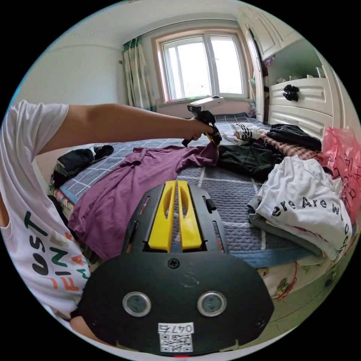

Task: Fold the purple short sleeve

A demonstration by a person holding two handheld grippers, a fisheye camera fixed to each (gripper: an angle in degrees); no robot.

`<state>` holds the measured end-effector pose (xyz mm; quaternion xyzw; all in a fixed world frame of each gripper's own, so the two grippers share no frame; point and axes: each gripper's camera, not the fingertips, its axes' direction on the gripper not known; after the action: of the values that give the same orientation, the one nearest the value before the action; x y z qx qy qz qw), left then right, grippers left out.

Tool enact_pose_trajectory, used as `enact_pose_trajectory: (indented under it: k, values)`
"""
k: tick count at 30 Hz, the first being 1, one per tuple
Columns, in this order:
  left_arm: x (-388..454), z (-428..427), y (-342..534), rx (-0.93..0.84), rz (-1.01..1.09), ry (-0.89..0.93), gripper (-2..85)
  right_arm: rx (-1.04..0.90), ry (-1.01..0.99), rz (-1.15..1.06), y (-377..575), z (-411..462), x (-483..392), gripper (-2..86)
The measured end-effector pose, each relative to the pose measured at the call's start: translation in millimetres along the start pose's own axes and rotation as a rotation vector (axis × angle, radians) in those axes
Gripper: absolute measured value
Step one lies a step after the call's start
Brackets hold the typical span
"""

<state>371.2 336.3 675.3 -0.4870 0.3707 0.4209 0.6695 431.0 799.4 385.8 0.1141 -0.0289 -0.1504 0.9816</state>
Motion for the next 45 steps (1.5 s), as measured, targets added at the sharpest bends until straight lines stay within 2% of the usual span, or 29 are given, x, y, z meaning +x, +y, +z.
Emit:
enact_pose_trajectory:
  k: [3,10,12,18,22,27,32,38,45]
  values:
    - [-14,-11,7,0.029,-0.041,0.081,0.4,-0.03,-0.013,-0.008,1,3,0,1.4]
    - [-60,-42,37,0.108,-0.127,0.213,-0.1,-0.308,-0.094,-0.122,-6,26,-27,7.4]
    - [-73,-49,46,0.12,-0.136,0.231,-0.2,-0.367,-0.107,-0.132,-3,25,-43,7.5]
    - [-101,-58,67,0.146,-0.156,0.268,-0.2,-0.575,0.07,-0.097,34,30,-89,6.7]
    - [-122,-66,82,0.164,-0.169,0.304,-0.2,-0.698,0.072,-0.047,46,56,-92,2.3]
    - [-183,-83,115,0.219,-0.25,0.376,-0.2,-0.53,0.03,-0.085,25,41,-116,-0.1]
    - [-270,-106,166,0.296,-0.373,0.423,-0.3,-0.357,-0.16,-0.236,-21,47,-179,-0.3]
    - [-368,-110,249,0.318,-0.505,0.421,-0.4,-0.404,-0.363,-0.348,-39,97,-241,-0.7]
    - [-443,-80,331,0.285,-0.639,0.466,-0.4,-0.501,-0.452,-0.435,-47,145,-285,-0.8]
